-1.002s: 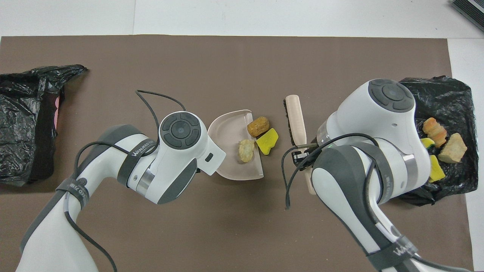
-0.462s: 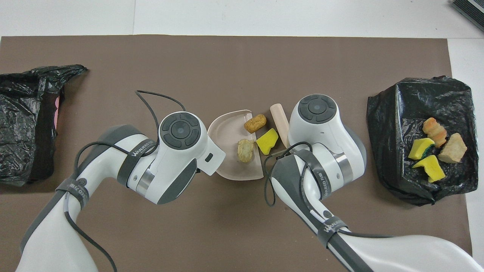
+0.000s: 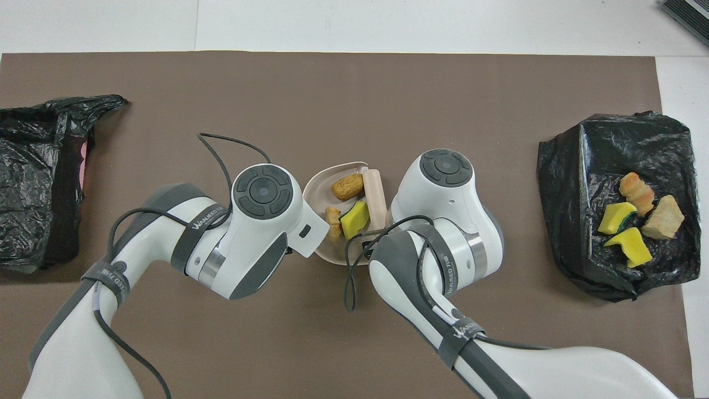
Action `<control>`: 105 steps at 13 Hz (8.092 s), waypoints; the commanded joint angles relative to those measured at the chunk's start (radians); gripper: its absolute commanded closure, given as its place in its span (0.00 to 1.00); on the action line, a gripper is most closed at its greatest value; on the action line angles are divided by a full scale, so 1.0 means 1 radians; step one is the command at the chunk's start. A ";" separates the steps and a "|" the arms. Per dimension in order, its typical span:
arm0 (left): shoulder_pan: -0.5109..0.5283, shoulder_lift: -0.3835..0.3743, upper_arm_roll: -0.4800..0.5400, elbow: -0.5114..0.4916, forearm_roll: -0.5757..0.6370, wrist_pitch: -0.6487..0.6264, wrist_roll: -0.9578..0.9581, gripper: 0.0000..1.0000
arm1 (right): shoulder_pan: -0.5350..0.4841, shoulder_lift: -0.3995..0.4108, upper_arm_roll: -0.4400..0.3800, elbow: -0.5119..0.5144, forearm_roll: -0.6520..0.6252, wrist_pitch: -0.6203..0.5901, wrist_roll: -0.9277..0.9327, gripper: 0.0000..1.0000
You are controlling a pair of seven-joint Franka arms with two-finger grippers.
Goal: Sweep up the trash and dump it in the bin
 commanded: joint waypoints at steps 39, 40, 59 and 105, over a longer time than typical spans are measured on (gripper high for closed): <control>1.061 0.156 0.021 0.646 0.129 -0.245 1.127 1.00 | 0.345 -0.452 -0.003 -0.537 0.054 0.279 0.386 0.00; 1.055 0.156 0.018 0.641 0.210 -0.237 1.112 1.00 | 0.310 -0.453 -0.004 -0.511 0.036 0.278 0.387 0.00; 0.873 0.094 -0.002 0.615 0.540 -0.268 0.941 1.00 | -0.244 -0.461 -0.076 0.077 -0.211 -0.321 0.120 0.00; 0.007 0.115 0.012 0.395 -0.078 -0.197 -1.300 0.00 | -0.265 -0.429 -0.320 0.248 -0.323 -0.434 -0.194 0.00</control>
